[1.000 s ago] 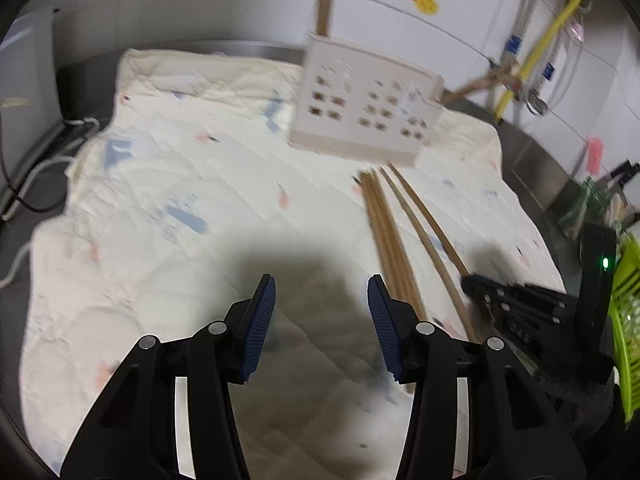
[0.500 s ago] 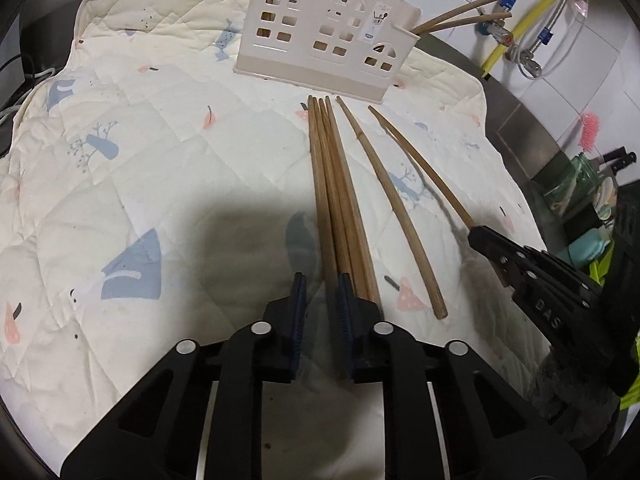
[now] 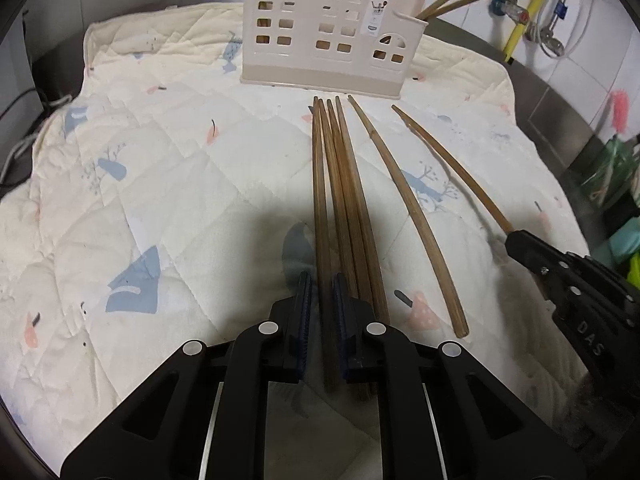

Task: Organize utensils
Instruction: 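Grasp a chopstick with the left tool while the right tool lifts its chopstick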

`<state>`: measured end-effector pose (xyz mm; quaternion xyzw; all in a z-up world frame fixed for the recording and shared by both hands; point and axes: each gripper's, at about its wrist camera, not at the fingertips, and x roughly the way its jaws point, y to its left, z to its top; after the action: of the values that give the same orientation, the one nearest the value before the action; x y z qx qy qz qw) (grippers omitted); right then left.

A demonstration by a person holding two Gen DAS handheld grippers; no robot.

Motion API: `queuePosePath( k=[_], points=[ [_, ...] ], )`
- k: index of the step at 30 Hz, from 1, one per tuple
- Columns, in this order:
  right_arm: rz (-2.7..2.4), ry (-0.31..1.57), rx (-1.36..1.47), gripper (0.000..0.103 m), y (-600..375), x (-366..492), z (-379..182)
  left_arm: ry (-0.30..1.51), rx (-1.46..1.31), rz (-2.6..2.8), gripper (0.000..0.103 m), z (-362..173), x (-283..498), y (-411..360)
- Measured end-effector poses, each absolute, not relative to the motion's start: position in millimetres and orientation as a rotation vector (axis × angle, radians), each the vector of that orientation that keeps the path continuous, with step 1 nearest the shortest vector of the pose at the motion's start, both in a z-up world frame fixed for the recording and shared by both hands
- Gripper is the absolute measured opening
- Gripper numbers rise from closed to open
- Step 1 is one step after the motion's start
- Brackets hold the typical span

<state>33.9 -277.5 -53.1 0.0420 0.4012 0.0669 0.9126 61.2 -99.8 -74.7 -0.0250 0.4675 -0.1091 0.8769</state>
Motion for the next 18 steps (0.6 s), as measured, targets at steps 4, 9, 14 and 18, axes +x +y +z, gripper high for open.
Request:
queuePosePath(
  k=[4,9,14,18],
  points=[
    [0.138,0.823,0.085,0.007,-277.4,32.2,-52.2,0.965,-0.056,-0.224,0.006,-72.1,61.5,-97.0],
    [0.132,0.796,0.077,0.007,-278.8,27.2,-41.7,0.922,-0.061,-0.241,0.006,-58.7,57.8,-86.9],
    [0.13,0.746,0.06,0.007,-278.5,23.8,-21.7,0.85,-0.072,-0.264,0.006,-31.8,55.8,-73.5],
    [0.137,0.693,0.035,0.007,-275.7,22.4,-0.3,0.79,-0.084,-0.297,0.006,-8.4,57.0,-64.4]
  ],
)
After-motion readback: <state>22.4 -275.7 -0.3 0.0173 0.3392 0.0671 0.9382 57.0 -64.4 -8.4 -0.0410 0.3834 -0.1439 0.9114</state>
